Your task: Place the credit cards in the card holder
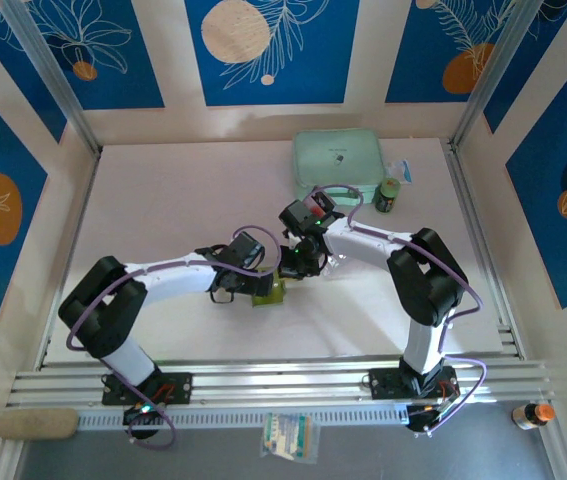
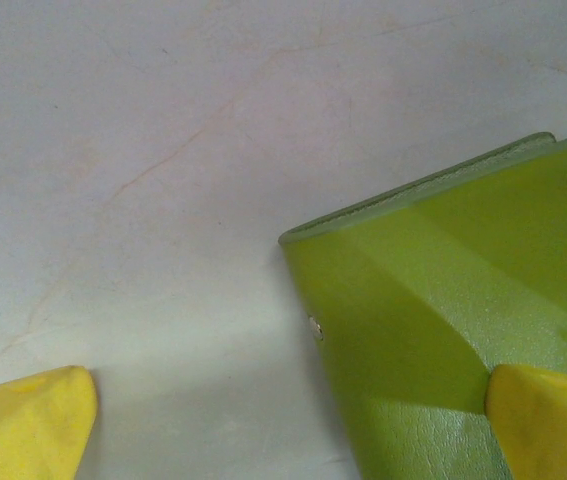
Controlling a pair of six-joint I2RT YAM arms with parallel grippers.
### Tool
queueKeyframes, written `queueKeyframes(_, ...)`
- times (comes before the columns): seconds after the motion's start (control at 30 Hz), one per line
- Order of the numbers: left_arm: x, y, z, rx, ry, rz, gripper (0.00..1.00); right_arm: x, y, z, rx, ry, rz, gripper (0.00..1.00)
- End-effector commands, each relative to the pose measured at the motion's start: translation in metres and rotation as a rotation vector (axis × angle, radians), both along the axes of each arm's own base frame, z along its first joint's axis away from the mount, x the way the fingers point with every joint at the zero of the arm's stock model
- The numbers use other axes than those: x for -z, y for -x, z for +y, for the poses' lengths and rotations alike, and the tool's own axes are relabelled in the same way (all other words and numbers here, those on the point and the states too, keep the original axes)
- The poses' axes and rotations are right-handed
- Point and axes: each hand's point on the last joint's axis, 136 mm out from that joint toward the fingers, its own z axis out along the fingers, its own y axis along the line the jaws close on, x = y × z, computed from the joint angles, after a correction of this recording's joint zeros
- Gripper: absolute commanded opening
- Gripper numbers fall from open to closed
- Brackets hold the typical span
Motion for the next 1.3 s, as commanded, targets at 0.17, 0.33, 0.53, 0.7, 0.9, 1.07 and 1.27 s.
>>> queueKeyframes(0.17, 0.021, 0.017, 0.027, -0.002, -0.117, 0.049, 1.0, 0.002, 0.001, 0.022, -0.005, -0.07, 0.044, 0.0)
queueKeyframes(0.33, 0.017, 0.017, 0.023, -0.015, -0.084, 0.043, 1.0, 0.01, 0.004, 0.027, -0.006, -0.08, 0.072, 0.0)
queueKeyframes(0.53, -0.001, 0.013, 0.015, -0.034, -0.009, 0.018, 1.0, 0.025, 0.01, 0.022, 0.009, -0.055, 0.107, 0.0)
queueKeyframes(0.7, -0.017, 0.011, 0.012, -0.046, 0.029, 0.002, 1.0, 0.028, 0.011, 0.016, 0.021, -0.04, 0.113, 0.0)
queueKeyframes(0.9, -0.024, 0.011, 0.022, -0.075, 0.026, -0.008, 1.0, 0.029, 0.01, 0.014, 0.027, -0.034, 0.114, 0.0)
queueKeyframes(1.07, -0.007, 0.015, 0.027, -0.069, 0.0, 0.013, 1.0, 0.027, 0.009, 0.014, 0.024, -0.034, 0.111, 0.0)
queueKeyframes(1.27, 0.015, 0.02, 0.034, -0.05, -0.063, 0.05, 1.0, 0.02, 0.006, 0.015, 0.023, -0.044, 0.102, 0.0)
